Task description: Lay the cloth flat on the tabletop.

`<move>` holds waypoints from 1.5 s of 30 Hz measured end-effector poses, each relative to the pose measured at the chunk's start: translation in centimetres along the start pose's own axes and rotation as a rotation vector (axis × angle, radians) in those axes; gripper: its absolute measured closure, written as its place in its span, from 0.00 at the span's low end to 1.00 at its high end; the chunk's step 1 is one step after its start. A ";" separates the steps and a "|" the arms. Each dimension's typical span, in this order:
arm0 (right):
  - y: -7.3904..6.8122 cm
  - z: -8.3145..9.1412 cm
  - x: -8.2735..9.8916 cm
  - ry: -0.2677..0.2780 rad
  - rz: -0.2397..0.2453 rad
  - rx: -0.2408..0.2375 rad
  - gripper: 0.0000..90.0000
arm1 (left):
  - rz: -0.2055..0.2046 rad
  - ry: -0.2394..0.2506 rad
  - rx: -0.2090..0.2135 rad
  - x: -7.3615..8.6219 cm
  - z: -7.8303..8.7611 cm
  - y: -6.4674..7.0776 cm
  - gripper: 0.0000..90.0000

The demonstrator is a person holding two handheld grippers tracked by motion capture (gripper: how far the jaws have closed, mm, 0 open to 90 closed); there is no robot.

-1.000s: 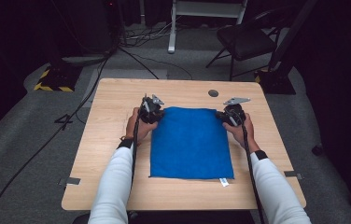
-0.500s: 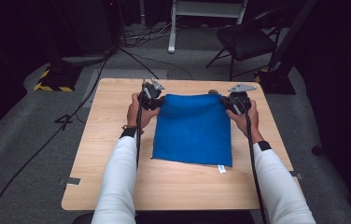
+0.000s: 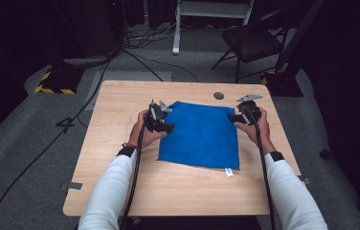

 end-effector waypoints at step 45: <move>-5.6 7.8 10.0 -0.021 0.153 -0.329 0.45 | 0.008 -0.005 0.125 7.7 5.6 4.7 0.24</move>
Point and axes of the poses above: each handheld gripper's, and its own axes: z roughly backward along the jaws, x roughly out of its underside, y roughly to its right, the point moved 4 cm from there along -z, roughly forward along the jaws, and after that the axes turned 2 degrees about z, right-handed, at the moved point
